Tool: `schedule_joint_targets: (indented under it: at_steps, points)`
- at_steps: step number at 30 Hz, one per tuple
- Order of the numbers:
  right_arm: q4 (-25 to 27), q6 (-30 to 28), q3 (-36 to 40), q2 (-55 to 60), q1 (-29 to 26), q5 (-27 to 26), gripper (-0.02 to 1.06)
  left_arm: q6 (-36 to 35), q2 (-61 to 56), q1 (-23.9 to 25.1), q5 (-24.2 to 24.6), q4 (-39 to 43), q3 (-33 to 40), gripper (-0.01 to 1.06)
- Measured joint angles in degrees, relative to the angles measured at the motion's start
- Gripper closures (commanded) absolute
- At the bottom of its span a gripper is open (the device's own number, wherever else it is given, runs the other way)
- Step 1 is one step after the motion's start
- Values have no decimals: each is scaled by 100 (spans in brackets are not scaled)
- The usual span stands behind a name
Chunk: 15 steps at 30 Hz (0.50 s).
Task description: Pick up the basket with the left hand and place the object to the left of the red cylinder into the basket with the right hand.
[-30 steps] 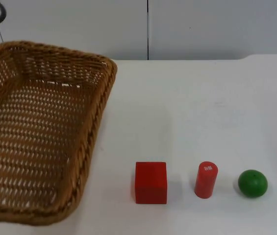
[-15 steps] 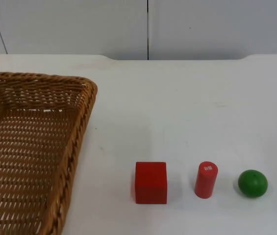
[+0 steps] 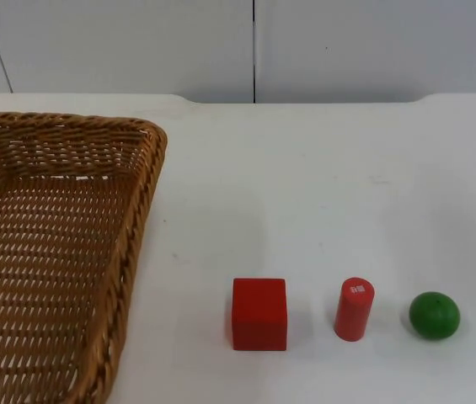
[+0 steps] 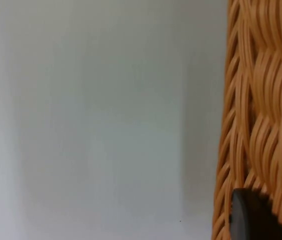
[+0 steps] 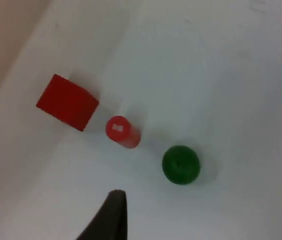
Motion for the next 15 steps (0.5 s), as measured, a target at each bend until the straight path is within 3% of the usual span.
schedule_joint_targets:
  at_steps: [4,7,8,11,15]
  points:
    - [-15,-312,-597,734,810,-97,7,0,0,0,0,0,0,105]
    - [-488,-377,-1239,1594,1657,-153,8,0,0,0,0,0,0,105]
    - [-488,-377,-1239,1594,1657,-153,8,0,0,0,0,0,0,105]
    - [-1238,-550,-1894,2668,2477,-143,8,0,0,0,10,0,0,105]
    - [-1525,-891,-2260,3474,2928,-205,11,0,0,0,10,0,0,105]
